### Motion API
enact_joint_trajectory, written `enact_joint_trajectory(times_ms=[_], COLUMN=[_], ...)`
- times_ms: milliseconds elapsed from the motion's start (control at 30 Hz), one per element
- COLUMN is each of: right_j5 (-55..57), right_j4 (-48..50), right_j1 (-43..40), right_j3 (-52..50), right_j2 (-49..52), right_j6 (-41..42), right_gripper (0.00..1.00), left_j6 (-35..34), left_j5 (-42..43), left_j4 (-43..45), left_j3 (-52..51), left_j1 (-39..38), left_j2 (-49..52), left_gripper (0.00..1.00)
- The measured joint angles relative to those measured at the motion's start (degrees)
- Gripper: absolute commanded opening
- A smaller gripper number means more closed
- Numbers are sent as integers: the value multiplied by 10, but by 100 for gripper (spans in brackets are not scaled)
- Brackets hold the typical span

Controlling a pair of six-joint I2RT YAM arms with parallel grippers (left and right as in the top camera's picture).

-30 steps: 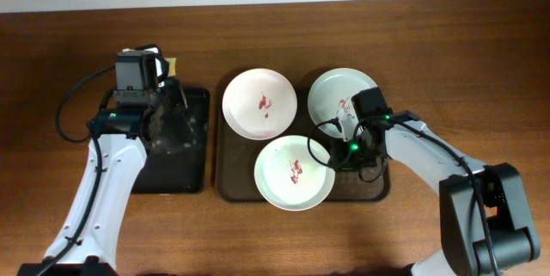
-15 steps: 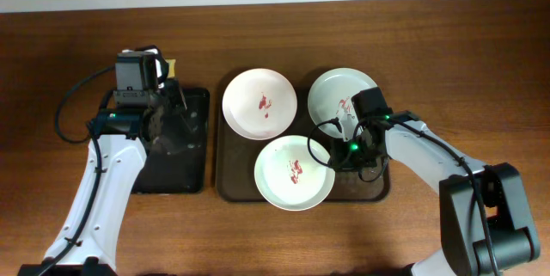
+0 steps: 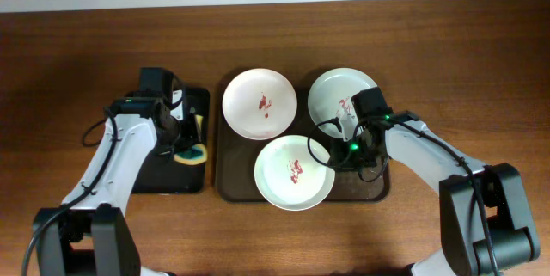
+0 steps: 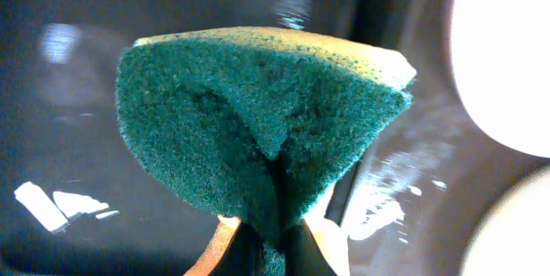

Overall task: Clean dirty plates on tray and stack at the side
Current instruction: 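Scrub the front plate with the sponge in the left gripper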

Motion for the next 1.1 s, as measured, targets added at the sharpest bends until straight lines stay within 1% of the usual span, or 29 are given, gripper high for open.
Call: enact_joint_trajectory(times_ms=[33, 67, 133, 167, 233, 333, 400, 533, 667, 767, 967, 1100], right_j5=[0, 0, -2, -2, -2, -2, -2, -2, -2, -2, 1, 4], right_j4=[0, 0, 0, 0, 0, -1, -2, -2, -3, -4, -20, -32], right_j1=[0, 0, 0, 0, 0, 0, 0, 0, 0, 0, 0, 1], right_j3=[0, 0, 0, 0, 0, 0, 0, 0, 0, 0, 1, 2], right_j2=[0, 0, 0, 0, 0, 0, 0, 0, 0, 0, 0, 0], right_j6=[0, 5, 12, 13, 15, 19, 21, 21, 23, 25, 33, 41], right_gripper=[8, 8, 8, 8, 8, 8, 8, 8, 8, 8, 7, 4], left_j6=[4, 10, 15, 15, -4, -57, -77, -122, -155, -163, -168, -172], left_j5=[41, 90, 177, 200, 227, 240, 252, 233, 162, 128, 110, 99], left_j4=[13, 36, 86, 100, 118, 159, 186, 194, 190, 186, 177, 161], left_j3=[0, 0, 2, 2, 2, 3, 3, 3, 4, 7, 10, 13], left_j1=[-8, -25, -93, -128, -197, -259, -297, -338, -348, -353, -354, -354], left_j2=[0, 0, 0, 0, 12, 58, 82, 112, 132, 132, 132, 132], left_gripper=[0, 0, 0, 0, 0, 0, 0, 0, 0, 0, 0, 0])
